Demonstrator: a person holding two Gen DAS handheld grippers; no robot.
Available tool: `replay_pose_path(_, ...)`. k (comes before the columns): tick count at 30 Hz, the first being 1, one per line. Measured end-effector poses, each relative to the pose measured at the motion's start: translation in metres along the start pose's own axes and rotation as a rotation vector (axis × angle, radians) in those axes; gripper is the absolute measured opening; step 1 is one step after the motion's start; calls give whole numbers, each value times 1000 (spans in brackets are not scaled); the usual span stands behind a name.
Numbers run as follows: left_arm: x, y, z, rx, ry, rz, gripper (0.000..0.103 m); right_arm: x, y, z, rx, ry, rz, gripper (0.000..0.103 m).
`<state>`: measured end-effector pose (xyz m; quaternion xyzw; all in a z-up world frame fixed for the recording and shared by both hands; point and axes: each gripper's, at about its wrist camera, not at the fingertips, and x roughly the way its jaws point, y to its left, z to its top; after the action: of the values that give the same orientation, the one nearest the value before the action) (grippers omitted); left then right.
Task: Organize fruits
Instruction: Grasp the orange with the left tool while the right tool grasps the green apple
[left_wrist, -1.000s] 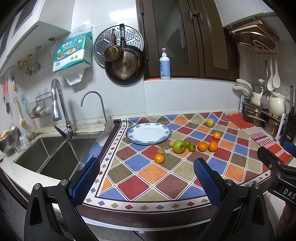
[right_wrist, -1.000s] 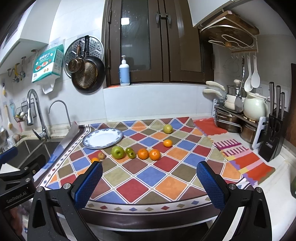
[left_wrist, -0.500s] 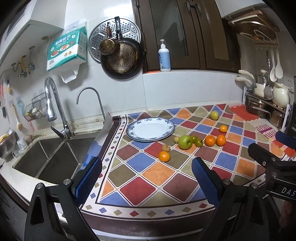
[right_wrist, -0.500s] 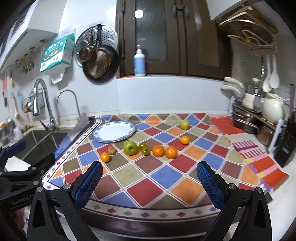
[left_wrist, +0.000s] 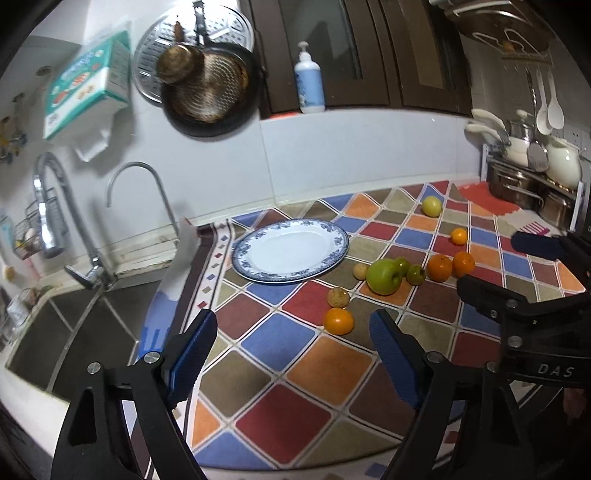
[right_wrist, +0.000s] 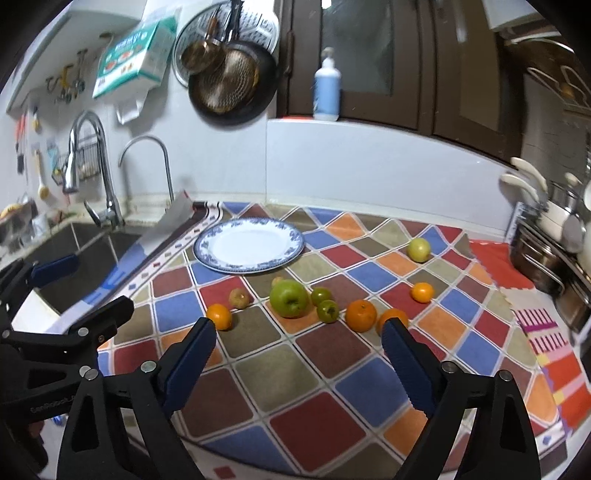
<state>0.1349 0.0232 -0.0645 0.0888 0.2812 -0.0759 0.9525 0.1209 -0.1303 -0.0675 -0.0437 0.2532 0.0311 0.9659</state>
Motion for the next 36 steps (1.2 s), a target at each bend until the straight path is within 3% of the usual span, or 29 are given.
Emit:
replay_pose_path(8,47,-2,7,86,50,-45,76,53,10,8,-106,75,-15,83)
replay_pose_path(13,72,-14,5,74,95,-28,67,81,5,13,-175,98,32,81)
replay_pose_path(24,111,-29,-5,2,202,3,59,140,-3,14,-306,151,170,70)
replay_pose_path(36,135,-33,-2,-47,277,-36,50,173,-1,10,-321,196,248,62)
